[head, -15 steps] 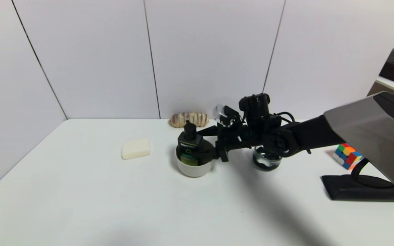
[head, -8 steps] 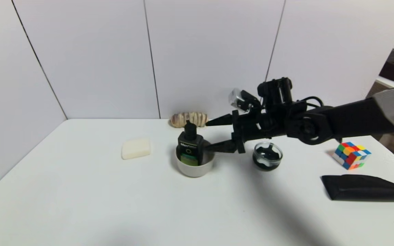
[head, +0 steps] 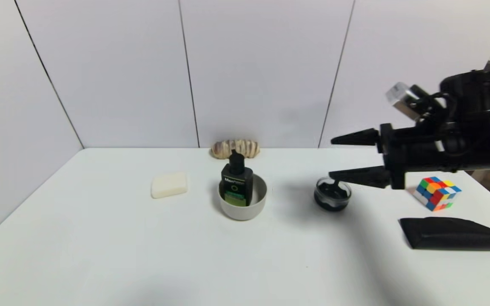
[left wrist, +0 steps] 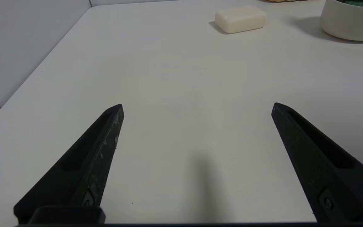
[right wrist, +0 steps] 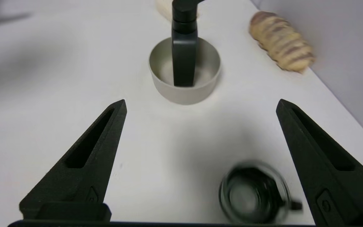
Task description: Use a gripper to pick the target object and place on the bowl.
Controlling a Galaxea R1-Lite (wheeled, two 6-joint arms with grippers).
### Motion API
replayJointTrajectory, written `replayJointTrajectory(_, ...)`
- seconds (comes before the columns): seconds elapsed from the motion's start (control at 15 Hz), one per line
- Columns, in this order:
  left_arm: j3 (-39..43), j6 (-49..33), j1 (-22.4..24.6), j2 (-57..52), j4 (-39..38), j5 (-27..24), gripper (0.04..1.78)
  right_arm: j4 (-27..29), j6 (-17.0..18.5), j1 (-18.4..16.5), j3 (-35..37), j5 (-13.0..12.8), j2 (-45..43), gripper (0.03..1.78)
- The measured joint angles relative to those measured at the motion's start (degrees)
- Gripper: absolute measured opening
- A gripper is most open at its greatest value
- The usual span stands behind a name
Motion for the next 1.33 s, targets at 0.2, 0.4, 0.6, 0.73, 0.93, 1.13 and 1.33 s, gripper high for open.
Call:
replayJointTrajectory(0.2, 0.00, 0.00, 0.00, 0.00, 0.01, 0.00, 1.69, 3.00, 0.74, -7.94, 6.78, -0.11, -13.19, 1.66)
replayJointTrajectory(0.4, 0.00, 0.02, 0.00, 0.00, 0.01, 0.00, 1.69, 8.12, 4.19, -15.35, 10.97, -2.84, -26.55, 1.68)
replayJointTrajectory(0.6, 0.00, 0.02, 0.00, 0.00, 0.01, -0.02, 1.69, 14.31, 11.22, -19.07, 13.95, -13.73, -38.74, 1.69)
replayJointTrajectory(0.73, 0.00, 0.00, 0.00, 0.00, 0.04, -0.02, 1.69, 14.98, 14.34, -19.90, 19.46, -24.11, -46.35, 1.69)
replayJointTrajectory(0.93, 0.00, 0.00, 0.00, 0.00, 0.01, -0.02, 1.69, 11.67, 16.01, -20.25, 30.32, -38.51, -56.32, 1.69)
replayJointTrajectory(1.13, 0.00, 0.02, 0.00, 0.00, 0.04, -0.05, 1.69, 6.79, 16.51, -19.07, 38.86, -49.68, -64.49, 1.69)
replayJointTrajectory(1.33, 0.00, 0.00, 0.00, 0.00, 0.01, -0.02, 1.69, 5.39, 16.70, -16.23, 44.51, -54.76, -71.42, 1.69)
